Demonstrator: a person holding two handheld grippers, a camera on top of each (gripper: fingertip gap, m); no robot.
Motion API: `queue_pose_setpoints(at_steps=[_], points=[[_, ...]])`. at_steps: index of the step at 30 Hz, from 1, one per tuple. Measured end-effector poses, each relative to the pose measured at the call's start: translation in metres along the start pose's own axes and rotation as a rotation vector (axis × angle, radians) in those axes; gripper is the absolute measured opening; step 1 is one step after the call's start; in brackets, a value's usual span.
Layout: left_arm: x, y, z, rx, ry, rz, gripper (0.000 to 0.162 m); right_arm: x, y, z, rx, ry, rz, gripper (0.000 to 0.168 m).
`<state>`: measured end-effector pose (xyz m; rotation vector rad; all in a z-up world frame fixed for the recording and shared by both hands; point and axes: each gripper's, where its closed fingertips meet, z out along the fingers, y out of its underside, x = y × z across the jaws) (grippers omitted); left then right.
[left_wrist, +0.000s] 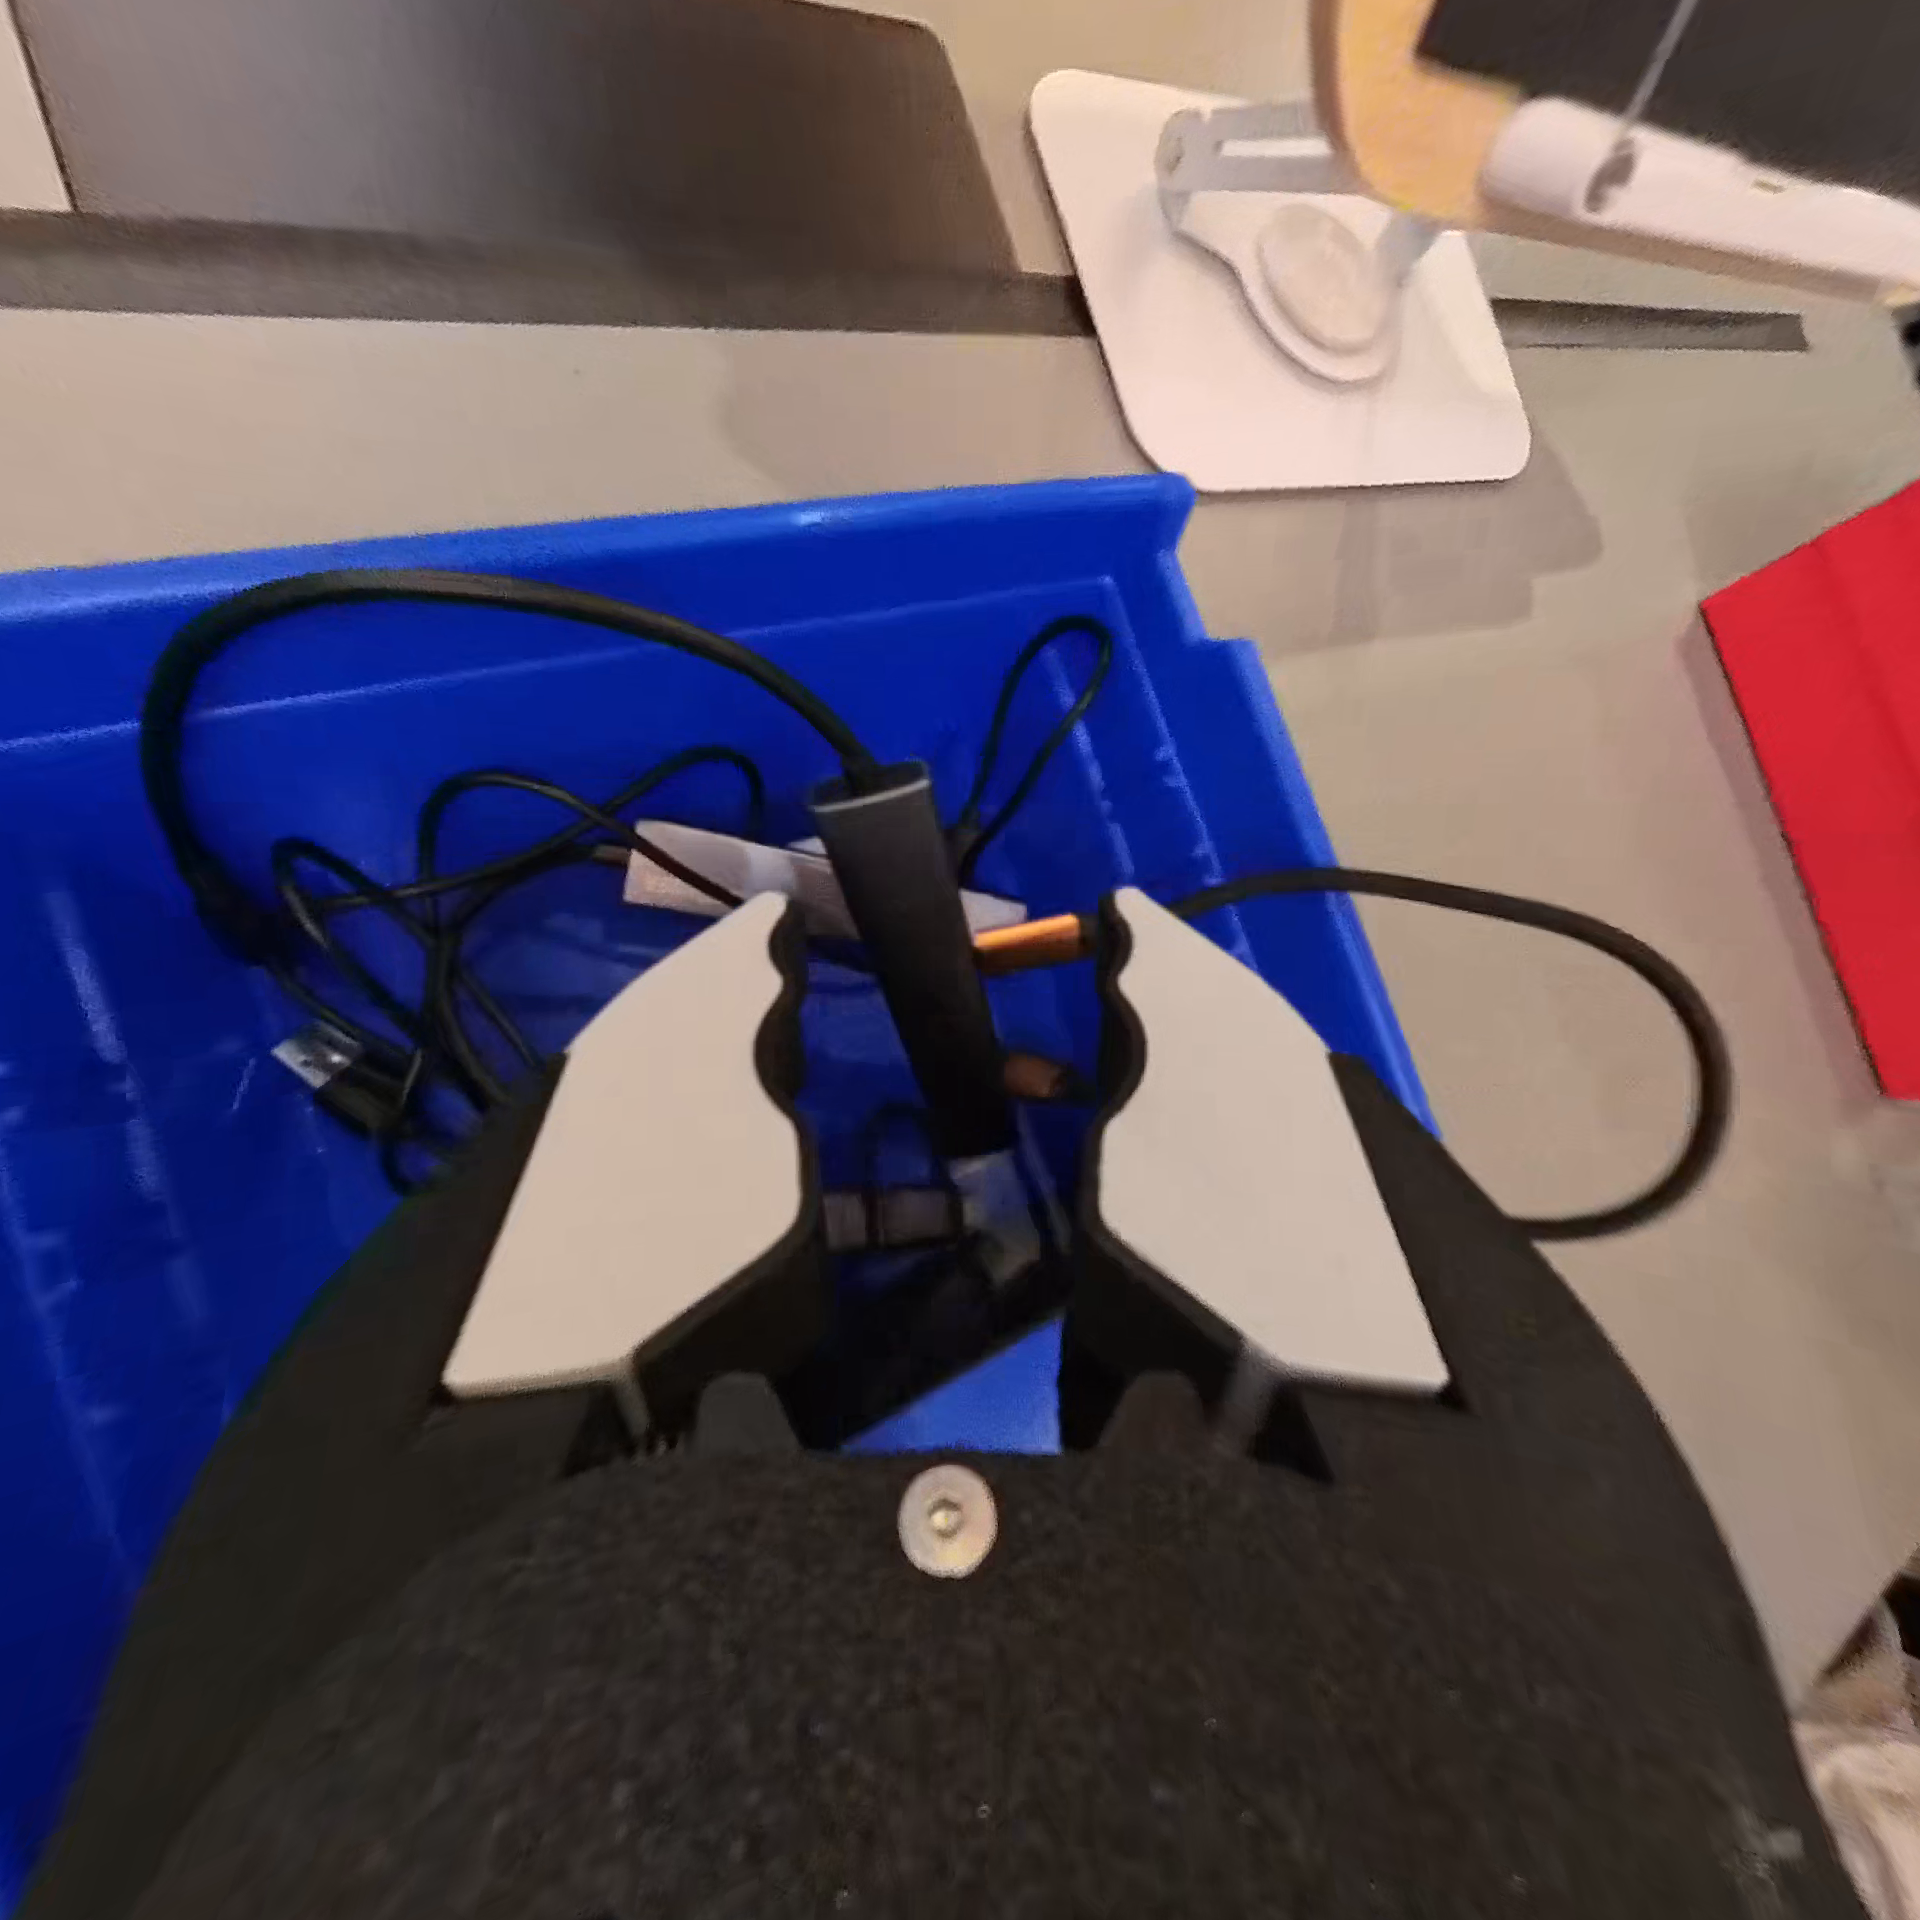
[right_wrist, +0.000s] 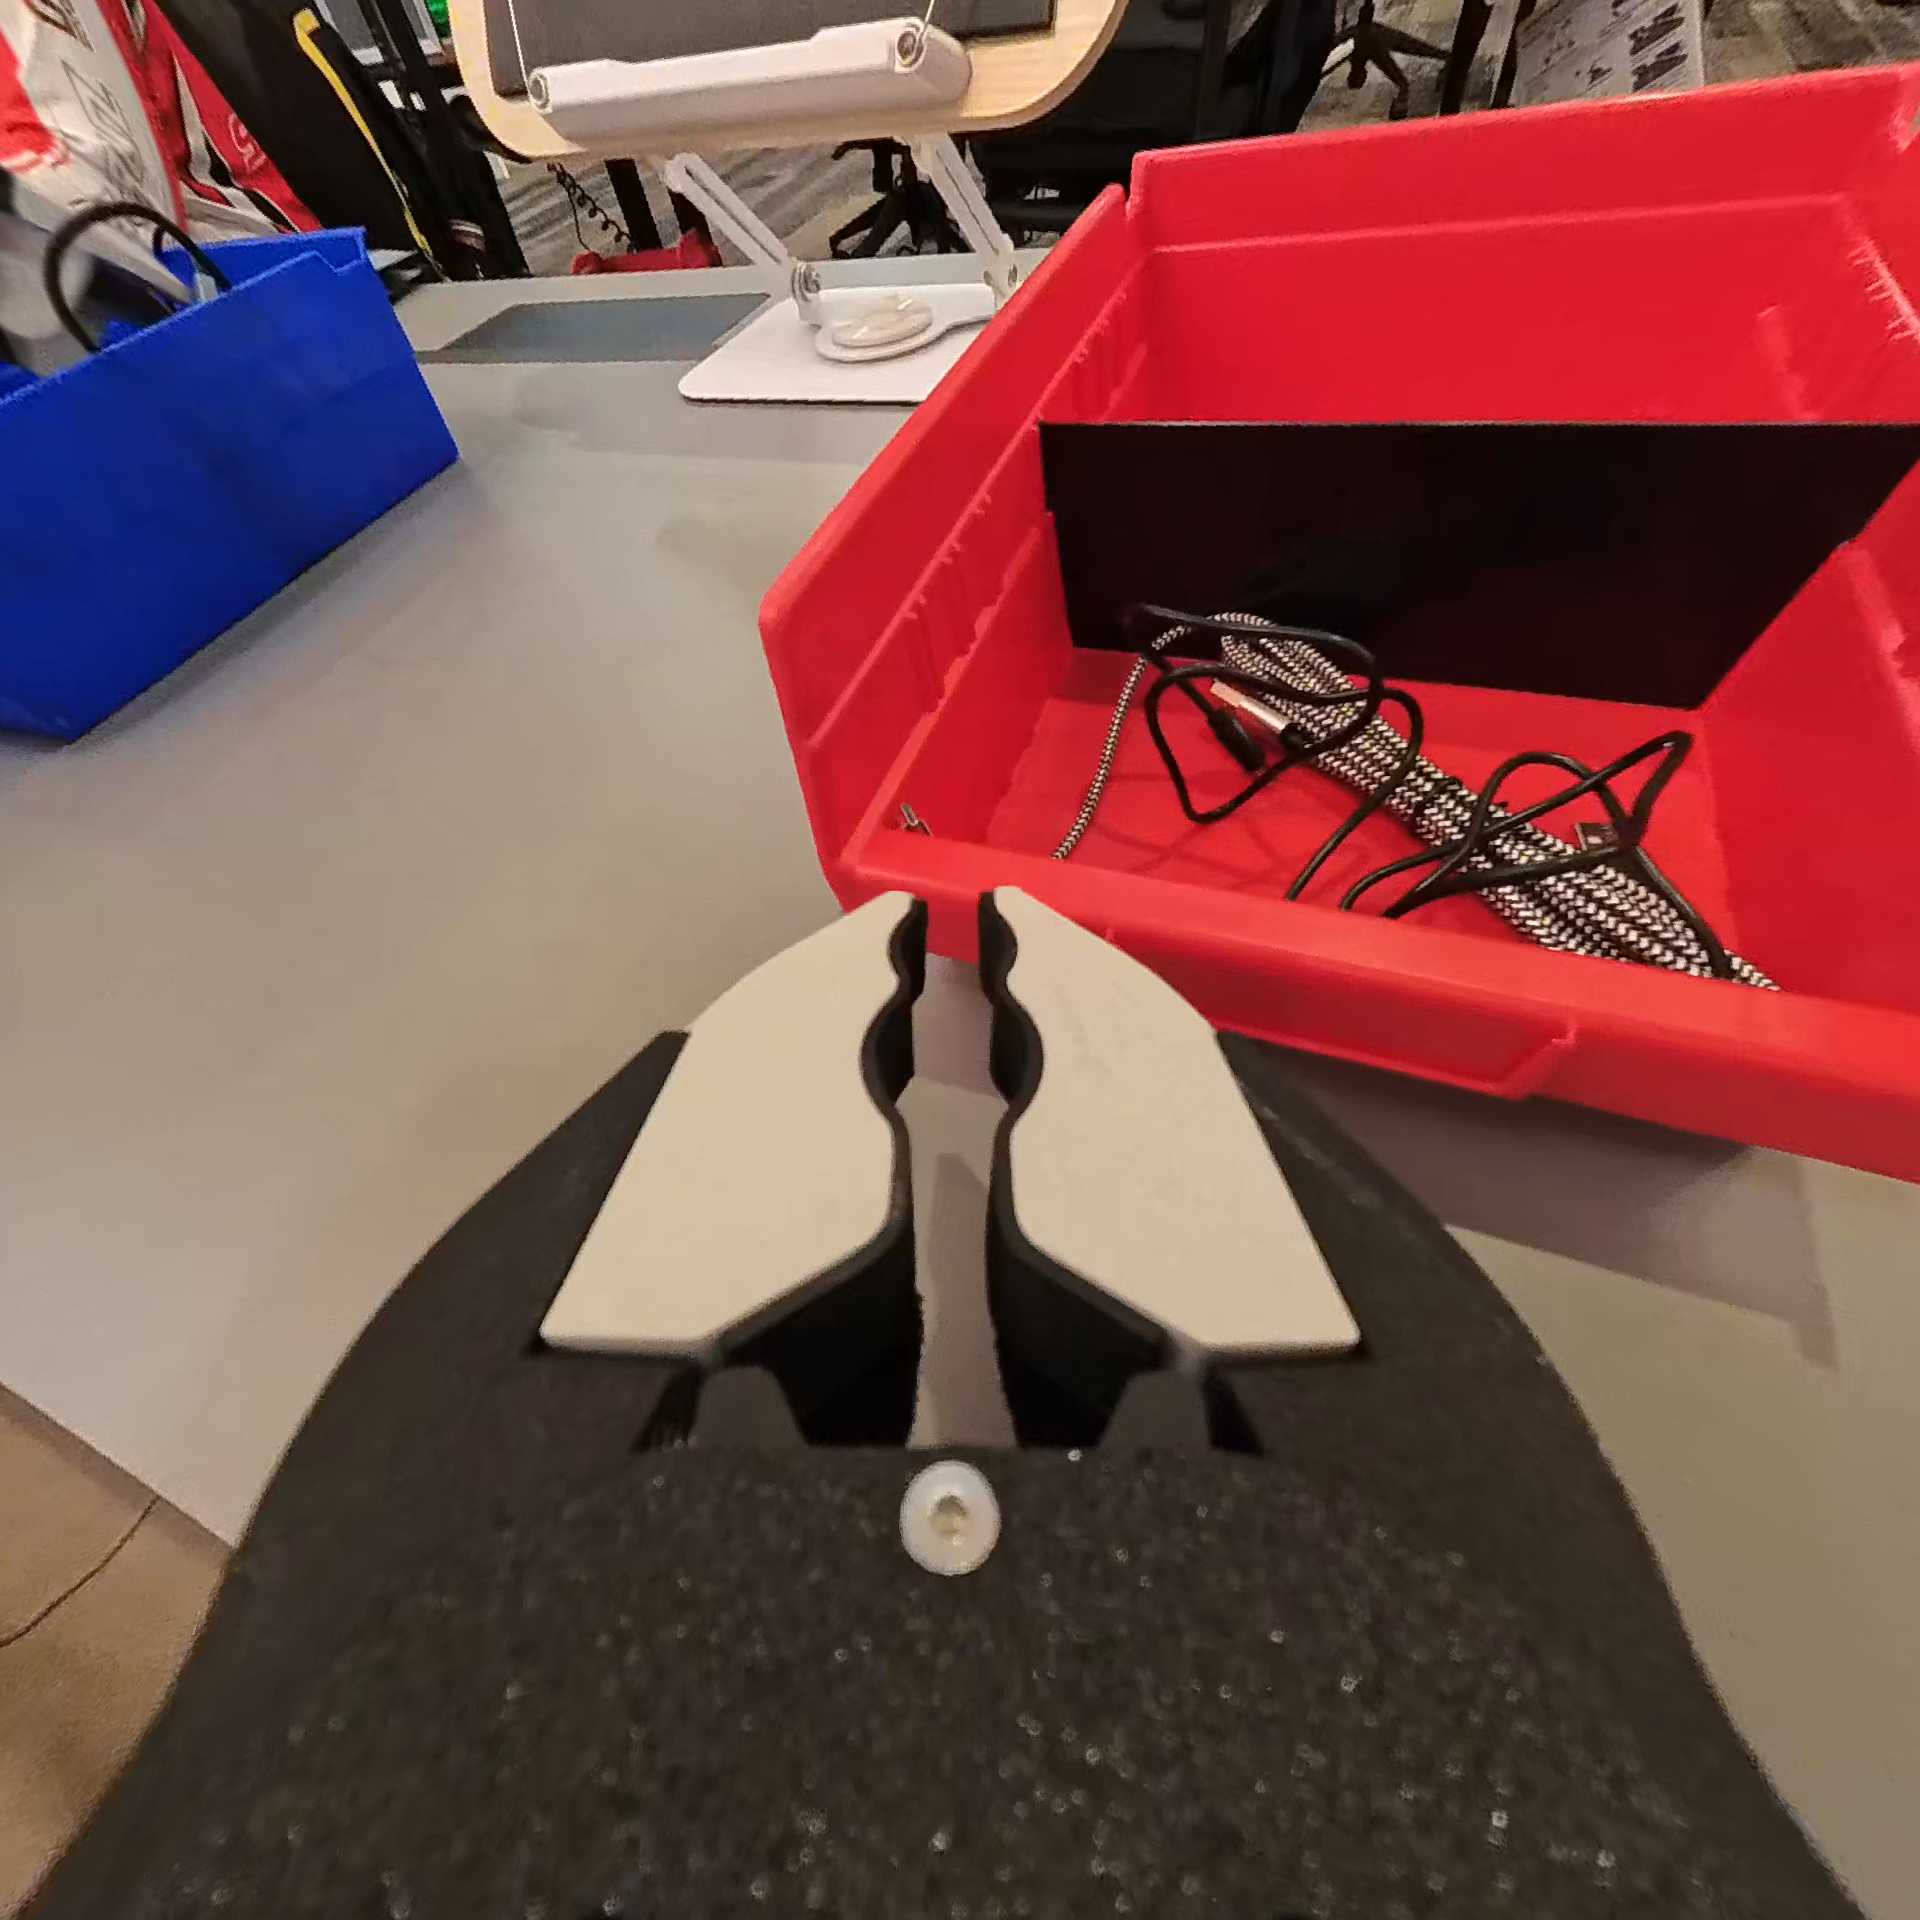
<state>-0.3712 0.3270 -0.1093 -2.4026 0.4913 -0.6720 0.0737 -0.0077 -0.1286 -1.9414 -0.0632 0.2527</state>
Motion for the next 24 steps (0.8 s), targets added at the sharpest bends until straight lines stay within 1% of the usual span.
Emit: queue_pose_setpoints(at_steps=[3, 4, 5, 7, 9, 12, 16, 19, 22, 24], points=[[-0.015, -0.001, 0.014, 0.004, -0.032, -0.017, 0.048, 0.001, -0.001, -0.001, 0.004, -0.005, 0.013, 0.008], [-0.013, -0.001, 0.016, 0.009, -0.008, -0.021, 0.041, 0.001, 0.000, 0.000, 0.001, -0.011, 0.019, 0.008], [-0.009, -0.001, 0.017, 0.017, 0.028, -0.024, 0.026, 0.000, 0.001, 0.000, -0.004, -0.017, 0.025, 0.008], [-0.007, -0.001, 0.016, 0.027, 0.029, -0.016, 0.025, -0.002, 0.002, 0.001, -0.011, -0.030, 0.034, 0.008], [-0.004, -0.008, 0.007, 0.073, 0.006, 0.043, 0.024, -0.005, 0.004, 0.002, -0.018, -0.038, 0.035, 0.008], [0.012, -0.035, -0.026, 0.188, -0.044, 0.165, 0.024, -0.008, 0.003, 0.001, -0.018, -0.036, 0.016, 0.007], [0.057, -0.089, -0.091, 0.370, -0.059, 0.295, 0.023, -0.008, 0.002, 0.000, -0.015, -0.025, -0.004, 0.007], [0.107, -0.123, -0.137, 0.481, -0.031, 0.376, 0.023, -0.009, 0.000, -0.002, -0.005, -0.026, -0.003, 0.006], [0.169, -0.139, -0.170, 0.557, 0.042, 0.452, 0.023, -0.012, -0.004, -0.004, 0.014, -0.032, -0.010, 0.005], [0.215, -0.135, -0.181, 0.578, 0.109, 0.508, 0.023, -0.015, -0.007, -0.005, 0.034, -0.038, -0.024, 0.005]])
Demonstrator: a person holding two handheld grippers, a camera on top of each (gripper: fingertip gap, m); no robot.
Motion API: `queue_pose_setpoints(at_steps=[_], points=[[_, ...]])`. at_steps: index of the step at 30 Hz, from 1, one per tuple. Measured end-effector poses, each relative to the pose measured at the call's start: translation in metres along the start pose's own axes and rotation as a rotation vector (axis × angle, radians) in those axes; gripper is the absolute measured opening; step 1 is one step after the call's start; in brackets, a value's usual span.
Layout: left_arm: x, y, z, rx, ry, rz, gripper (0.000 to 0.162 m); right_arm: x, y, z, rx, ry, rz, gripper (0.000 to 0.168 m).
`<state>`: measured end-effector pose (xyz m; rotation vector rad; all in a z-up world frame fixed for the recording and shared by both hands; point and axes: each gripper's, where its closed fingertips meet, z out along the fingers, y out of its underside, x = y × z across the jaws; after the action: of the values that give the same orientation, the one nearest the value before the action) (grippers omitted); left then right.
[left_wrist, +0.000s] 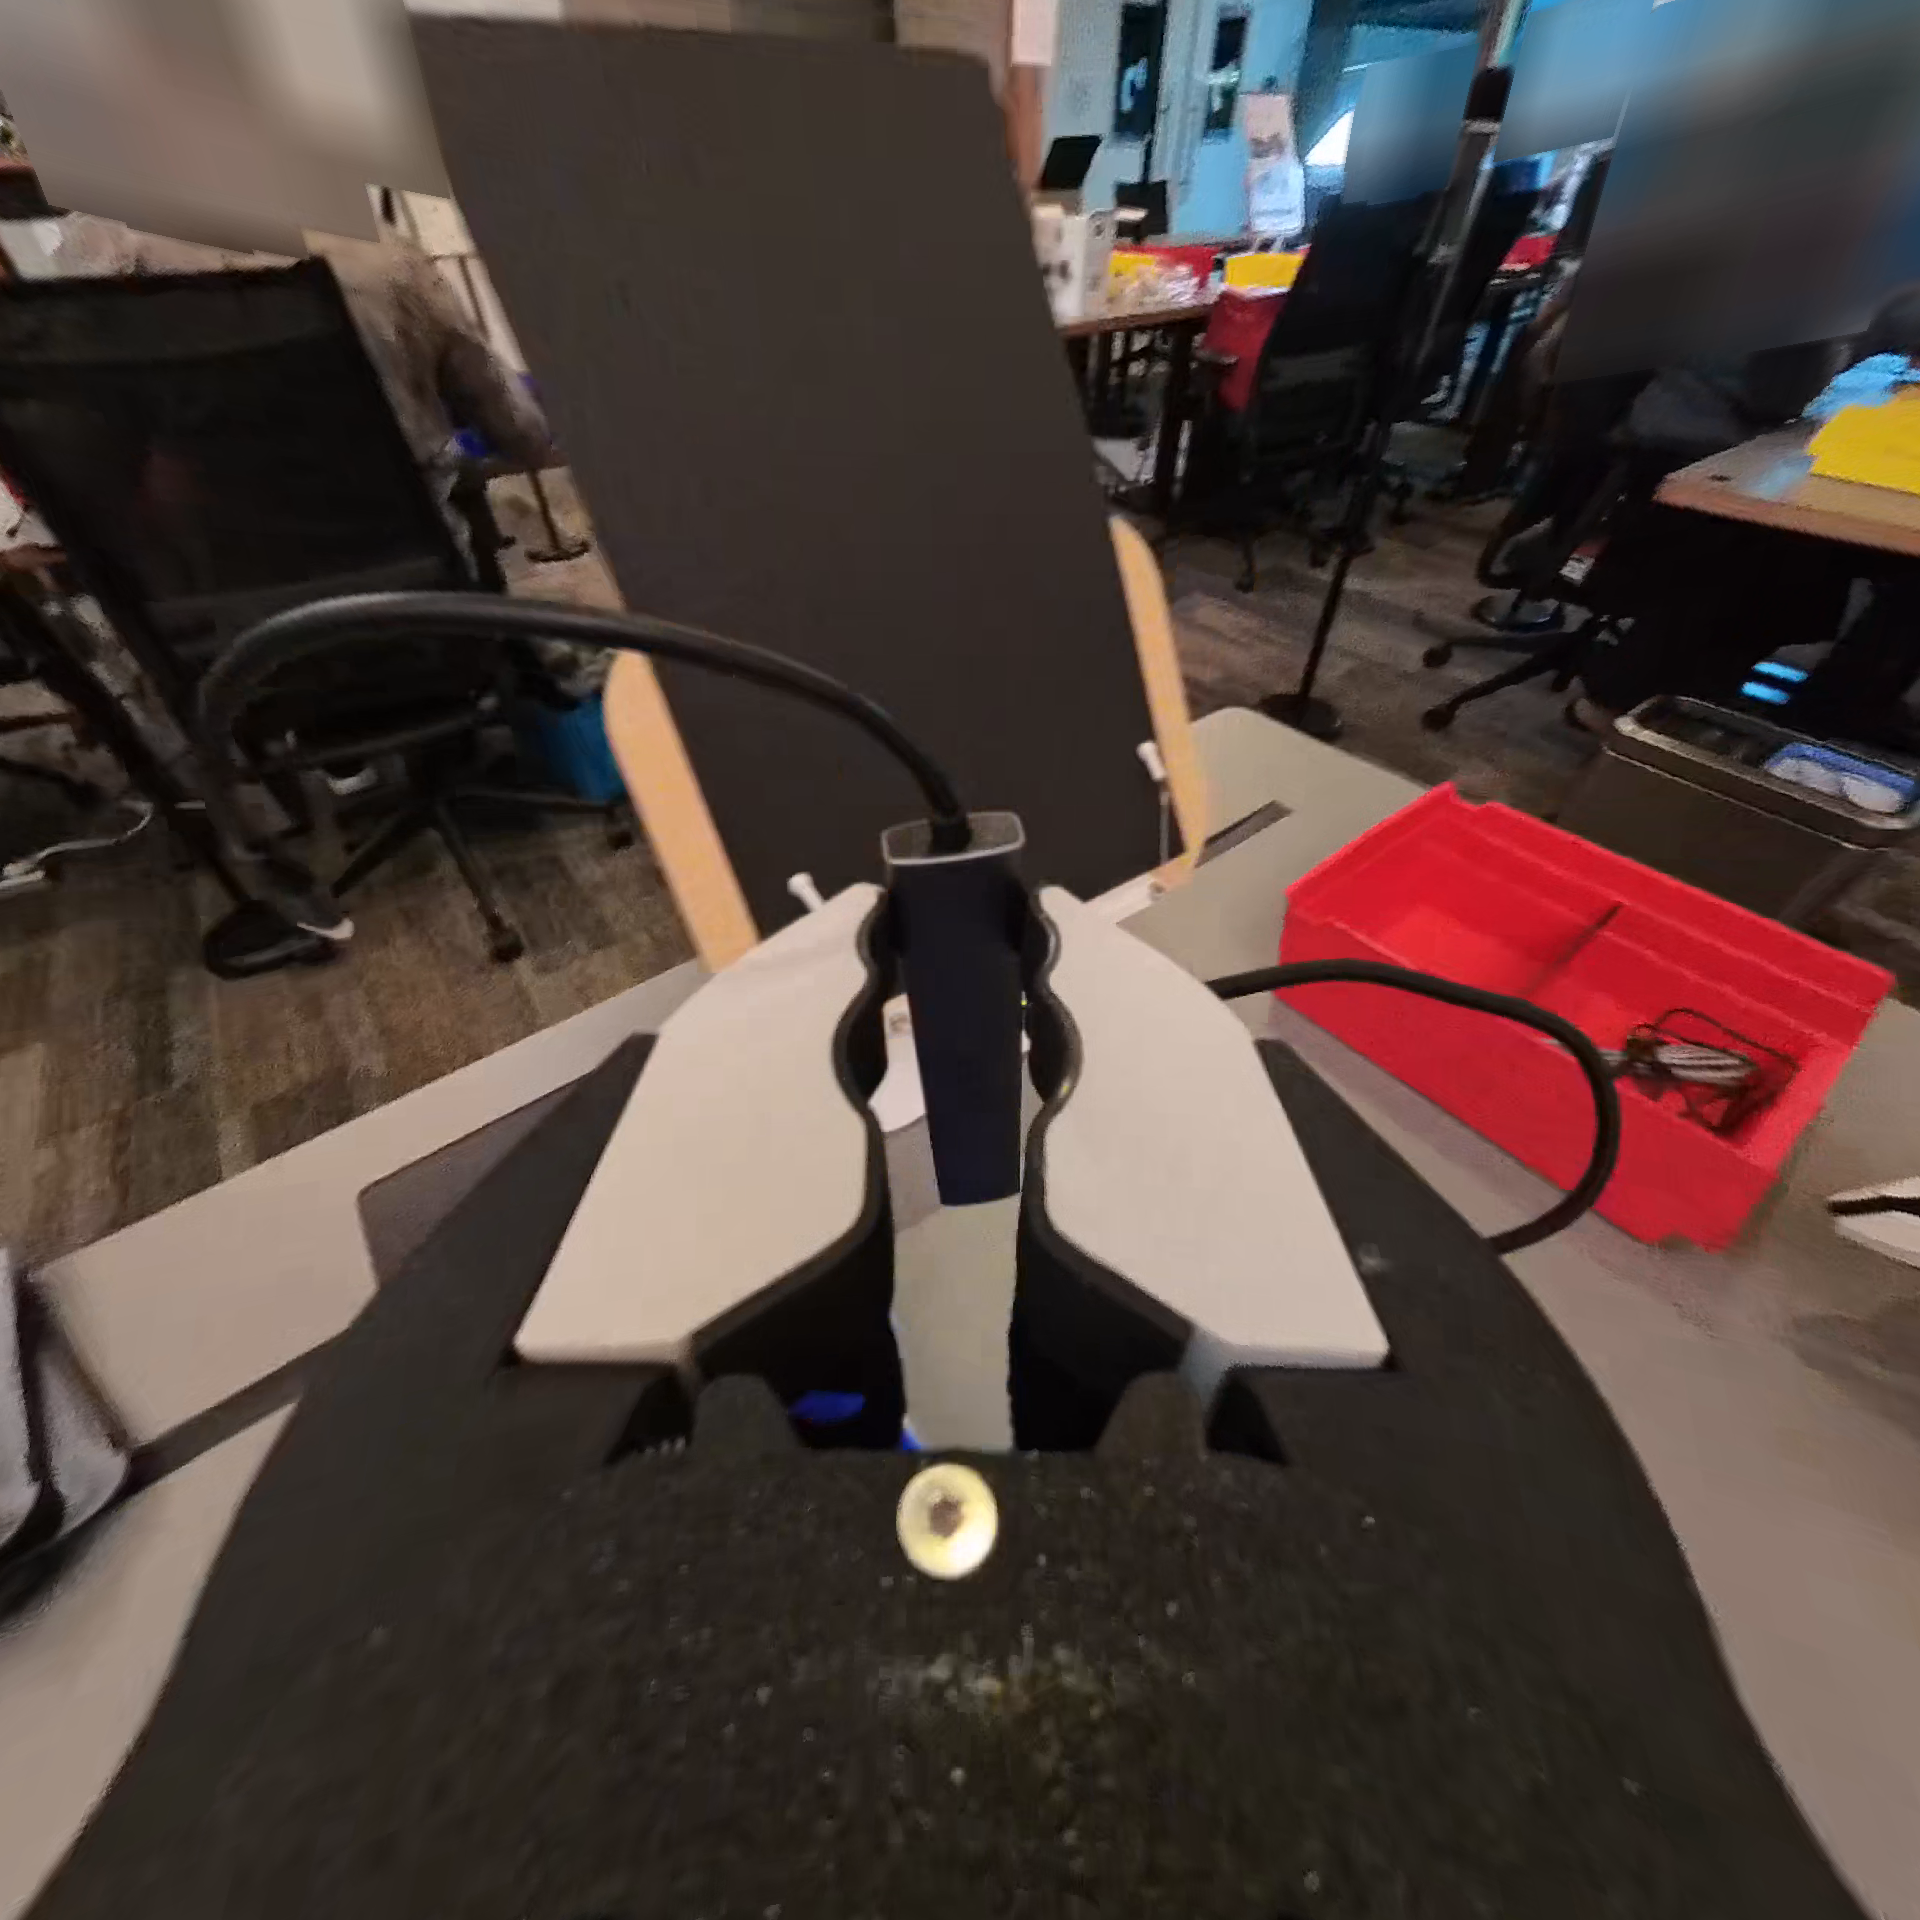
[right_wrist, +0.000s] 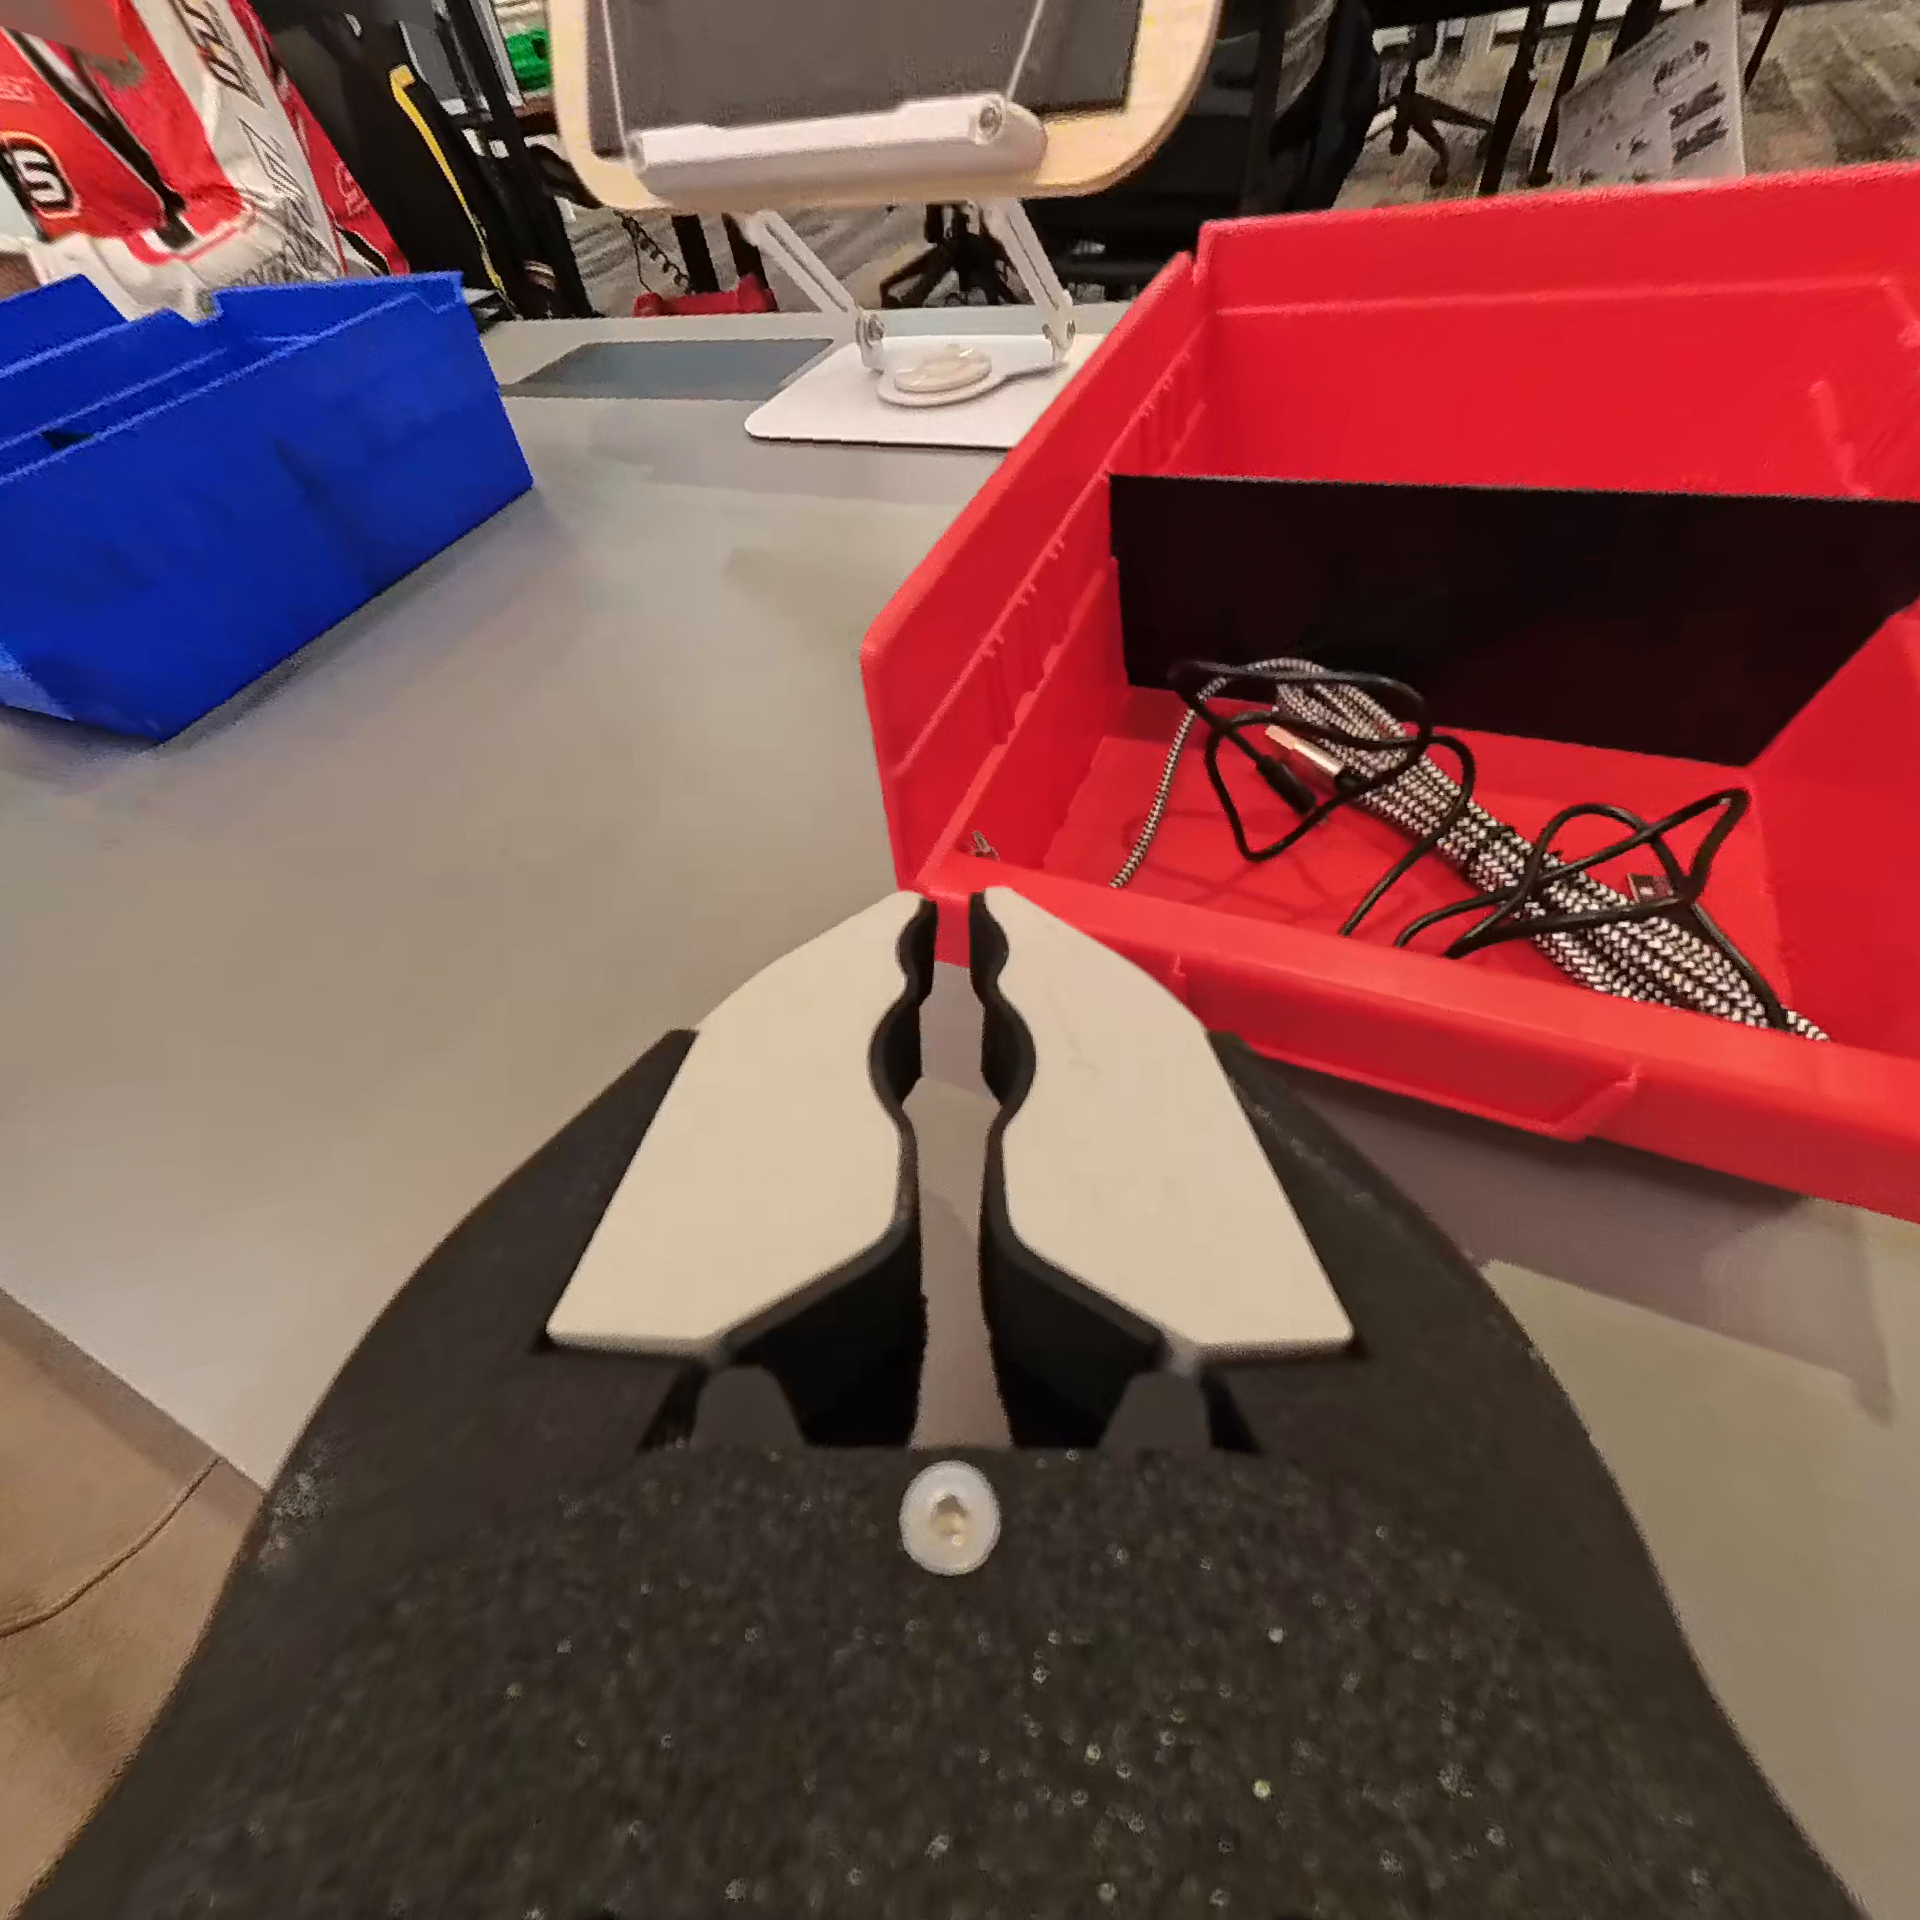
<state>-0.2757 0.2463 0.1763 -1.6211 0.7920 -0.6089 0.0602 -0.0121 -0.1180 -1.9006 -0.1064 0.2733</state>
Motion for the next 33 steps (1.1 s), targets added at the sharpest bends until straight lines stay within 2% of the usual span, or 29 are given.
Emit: queue_pose_setpoints(at_steps=[3, 5, 12, 17, 20, 22, 25, 27, 30, 33], points=[[0.064, -0.012, 0.001, 0.023, 0.092, 0.072, 0.023, -0.007, -0.005, -0.001, 0.028, -0.010, -0.038, 0.006], [0.100, 0.000, 0.006, 0.005, 0.144, 0.080, 0.023, -0.015, -0.010, -0.002, 0.052, -0.022, -0.070, 0.007], [0.171, 0.102, 0.035, -0.171, 0.255, -0.058, 0.023, -0.078, -0.044, 0.003, 0.160, -0.148, -0.221, 0.020], [0.186, 0.177, 0.050, -0.348, 0.237, -0.127, 0.023, -0.123, -0.098, 0.006, 0.250, -0.287, -0.226, 0.021], [0.191, 0.203, 0.054, -0.389, 0.235, -0.173, 0.023, -0.149, -0.123, 0.022, 0.208, -0.345, -0.224, 0.023], [0.195, 0.210, 0.054, -0.404, 0.250, -0.195, 0.023, -0.169, -0.118, 0.046, 0.107, -0.383, -0.244, 0.029], [0.199, 0.211, 0.052, -0.408, 0.265, -0.209, 0.023, -0.174, -0.103, 0.087, -0.009, -0.341, -0.291, 0.027], [0.200, 0.210, 0.049, -0.415, 0.269, -0.211, 0.023, -0.179, -0.091, 0.104, -0.075, -0.372, -0.283, 0.026], [0.199, 0.210, 0.047, -0.418, 0.269, -0.216, 0.023, -0.196, -0.072, 0.112, -0.162, -0.468, -0.234, 0.027], [0.204, 0.212, 0.047, -0.422, 0.307, -0.256, 0.023, -0.201, -0.063, 0.118, -0.137, -0.438, -0.234, 0.024]])
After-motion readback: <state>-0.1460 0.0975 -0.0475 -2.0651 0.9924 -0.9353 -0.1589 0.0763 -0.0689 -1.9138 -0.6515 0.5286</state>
